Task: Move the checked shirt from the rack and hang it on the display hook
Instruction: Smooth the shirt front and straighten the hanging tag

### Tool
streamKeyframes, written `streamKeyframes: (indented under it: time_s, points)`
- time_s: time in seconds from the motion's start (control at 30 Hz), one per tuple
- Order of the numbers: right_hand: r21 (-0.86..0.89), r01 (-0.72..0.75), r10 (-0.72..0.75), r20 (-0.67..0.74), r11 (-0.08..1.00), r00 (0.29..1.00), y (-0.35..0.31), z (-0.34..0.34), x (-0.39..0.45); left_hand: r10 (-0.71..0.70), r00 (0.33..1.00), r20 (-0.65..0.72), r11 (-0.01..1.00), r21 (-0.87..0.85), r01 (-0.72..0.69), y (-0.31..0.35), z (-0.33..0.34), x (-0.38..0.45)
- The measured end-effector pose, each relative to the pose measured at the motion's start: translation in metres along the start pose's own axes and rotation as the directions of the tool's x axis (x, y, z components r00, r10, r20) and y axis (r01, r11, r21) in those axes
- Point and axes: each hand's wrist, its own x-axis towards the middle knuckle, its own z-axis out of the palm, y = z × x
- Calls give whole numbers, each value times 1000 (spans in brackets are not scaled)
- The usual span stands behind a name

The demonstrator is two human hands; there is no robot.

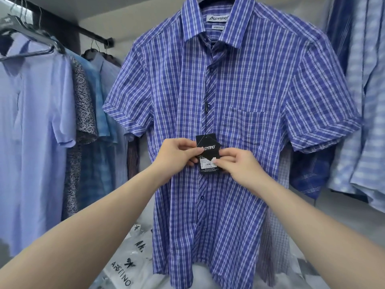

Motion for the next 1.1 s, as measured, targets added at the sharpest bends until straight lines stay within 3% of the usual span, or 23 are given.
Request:
streamKeyframes:
  time_s: [0.47, 1.1]
  points:
    - [-39, 33, -29, 93, 999, 995, -1, -2, -9, 7, 999, -34, 1000, -1, -7, 2, 1, -4]
    - [4, -1, 1, 28, 1000, 1000, -6, 0, -18, -2, 999, -39, 1000, -26, 1, -3, -4, -6]
